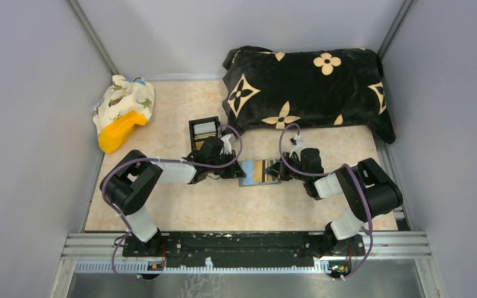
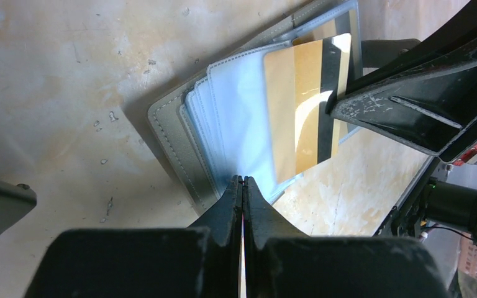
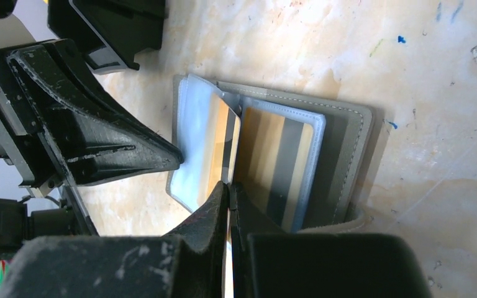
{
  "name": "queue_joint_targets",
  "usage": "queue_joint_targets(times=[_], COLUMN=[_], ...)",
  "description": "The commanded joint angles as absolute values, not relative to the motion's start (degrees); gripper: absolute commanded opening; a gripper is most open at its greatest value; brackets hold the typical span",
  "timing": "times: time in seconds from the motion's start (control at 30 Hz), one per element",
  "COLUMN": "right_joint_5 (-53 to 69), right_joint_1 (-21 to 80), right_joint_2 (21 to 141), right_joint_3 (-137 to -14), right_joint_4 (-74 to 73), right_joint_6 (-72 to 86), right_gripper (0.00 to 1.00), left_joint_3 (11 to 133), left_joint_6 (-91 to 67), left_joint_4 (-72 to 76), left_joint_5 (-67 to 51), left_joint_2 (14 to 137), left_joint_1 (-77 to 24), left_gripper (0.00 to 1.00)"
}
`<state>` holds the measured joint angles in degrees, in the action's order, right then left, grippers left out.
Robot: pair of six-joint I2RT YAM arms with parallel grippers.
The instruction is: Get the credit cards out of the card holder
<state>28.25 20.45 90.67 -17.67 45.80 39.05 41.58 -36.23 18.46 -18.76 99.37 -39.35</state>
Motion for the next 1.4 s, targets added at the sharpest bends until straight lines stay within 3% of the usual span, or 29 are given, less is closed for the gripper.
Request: queue_joint_targets(times=[0.0, 0.1, 0.23, 0.33, 0.37, 0.43, 0.73, 1.03, 1.37], right_joint_5=[27.76, 28.07, 29.31, 30.64, 31.45, 33.12, 41.28, 45.64, 46.92], right_joint_1=[19.18, 18.58, 17.92, 17.54, 17.23, 16.66, 15.82, 15.63, 15.64], right_joint_2=[86.92, 84.71, 80.82, 77.35, 76.25, 74.16, 68.59, 68.60, 69.69], right_joint_3=[-18.58, -19.00, -19.77, -20.47, -20.65, -21.01, -20.78, -20.12, -19.18], right_joint_4=[43.85, 41.97, 39.65, 37.81, 37.63, 37.14, 42.03, 50.96, 54.23], right_joint_6=[36.21, 35.23, 34.83, 35.17, 35.59, 36.12, 42.14, 48.85, 50.92], right_gripper=[0.00, 0.00, 0.00, 0.00, 0.00, 0.00, 0.00, 0.00, 0.00], left_joint_3=[42.78, 42.63, 43.55, 43.84, 43.66, 42.89, 36.40, 34.05, 34.20], left_joint_6=[-33.53, -31.56, -30.00, -30.05, -30.35, -30.49, -31.63, -33.64, -38.62], left_joint_4=[16.76, 17.56, 16.70, 17.59, 18.15, 20.60, 40.70, 48.68, 58.34], left_joint_5=[-18.14, -18.38, -17.74, -17.70, -17.52, -18.57, -31.02, -35.66, -41.33], left_joint_2=[100.56, 98.18, 94.64, 92.45, 91.73, 90.25, 86.20, 86.39, 89.21], left_joint_1=[-39.02, -39.07, -39.02, -38.98, -38.95, -38.86, -38.41, -38.41, -38.41], left_gripper=[0.00, 0.07, 0.25, 0.62, 0.71, 0.78, 0.73, 0.70, 0.54])
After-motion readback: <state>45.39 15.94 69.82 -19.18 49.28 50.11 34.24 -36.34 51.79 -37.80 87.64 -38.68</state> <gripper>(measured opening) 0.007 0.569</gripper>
